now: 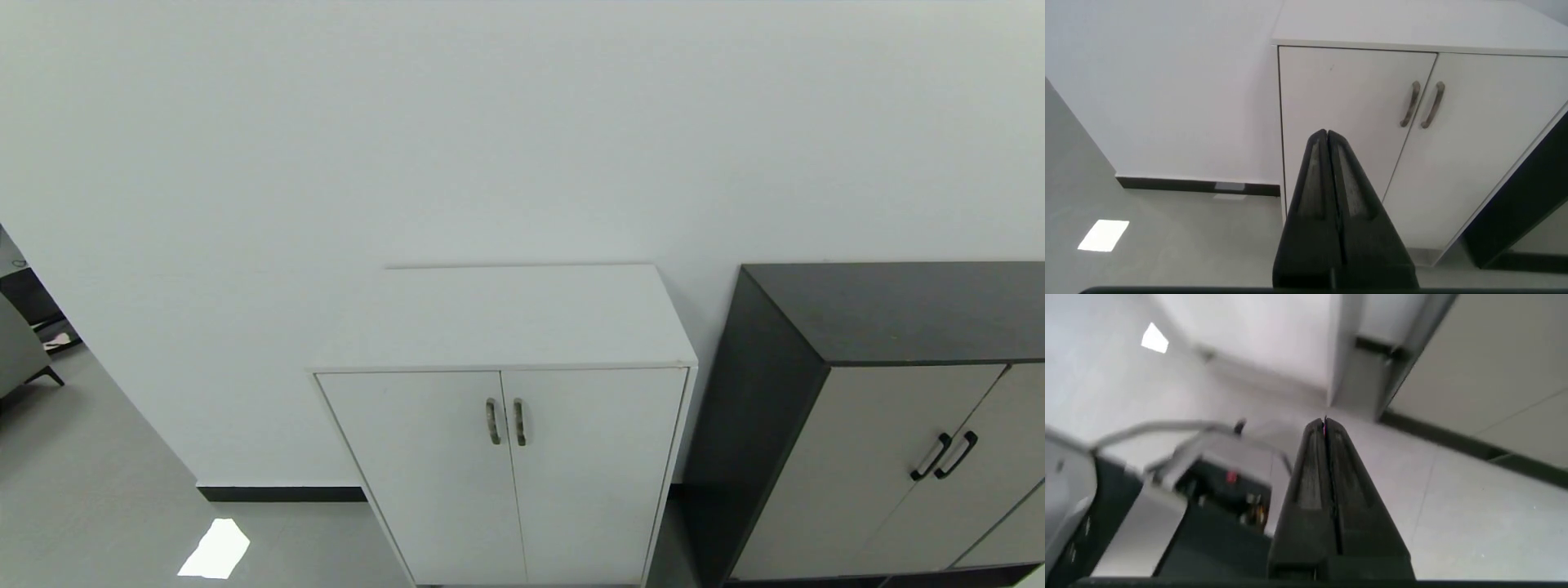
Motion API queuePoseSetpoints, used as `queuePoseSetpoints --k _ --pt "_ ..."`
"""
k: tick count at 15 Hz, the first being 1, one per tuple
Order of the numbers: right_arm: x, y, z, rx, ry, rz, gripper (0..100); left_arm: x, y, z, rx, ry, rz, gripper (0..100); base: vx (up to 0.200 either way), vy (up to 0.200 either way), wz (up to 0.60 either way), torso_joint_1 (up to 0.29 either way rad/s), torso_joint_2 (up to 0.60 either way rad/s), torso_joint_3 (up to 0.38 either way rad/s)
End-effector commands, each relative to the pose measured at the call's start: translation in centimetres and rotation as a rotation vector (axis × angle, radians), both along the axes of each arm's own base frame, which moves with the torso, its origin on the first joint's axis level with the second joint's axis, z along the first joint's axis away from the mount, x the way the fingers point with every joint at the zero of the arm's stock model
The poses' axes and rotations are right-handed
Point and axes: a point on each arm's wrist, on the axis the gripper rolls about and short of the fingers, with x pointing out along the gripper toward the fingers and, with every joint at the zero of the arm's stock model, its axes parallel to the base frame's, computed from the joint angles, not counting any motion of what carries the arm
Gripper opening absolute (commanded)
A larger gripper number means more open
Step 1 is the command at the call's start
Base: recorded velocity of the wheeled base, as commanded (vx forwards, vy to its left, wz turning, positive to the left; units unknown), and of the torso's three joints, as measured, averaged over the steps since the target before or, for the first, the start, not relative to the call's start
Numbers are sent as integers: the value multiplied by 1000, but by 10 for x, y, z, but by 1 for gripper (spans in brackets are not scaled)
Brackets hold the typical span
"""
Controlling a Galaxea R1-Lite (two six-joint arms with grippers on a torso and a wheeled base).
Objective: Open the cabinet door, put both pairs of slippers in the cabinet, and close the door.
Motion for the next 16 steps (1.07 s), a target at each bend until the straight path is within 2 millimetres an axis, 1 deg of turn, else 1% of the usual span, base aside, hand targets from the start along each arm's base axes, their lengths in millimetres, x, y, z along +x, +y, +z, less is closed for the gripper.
queuePoseSetpoints --k 1,4,6,12,16 --pt "-11 -5 2 43 -144 -128 0 0 0 0 -1 1 0 0 0 0 0 0 0 0" --pt "-20 -8 3 57 -266 -294 0 0 0 0 0 1 2 0 0 0 0 0 0 0" --pt "-26 -8 3 63 -343 -357 0 0 0 0 0 1 2 0 0 0 0 0 0 0" --pt "-41 -8 1 102 -537 -332 0 0 0 0 0 1 2 0 0 0 0 0 0 0" --pt "-43 -8 0 125 -568 -346 0 0 0 0 0 1 2 0 0 0 0 0 0 0"
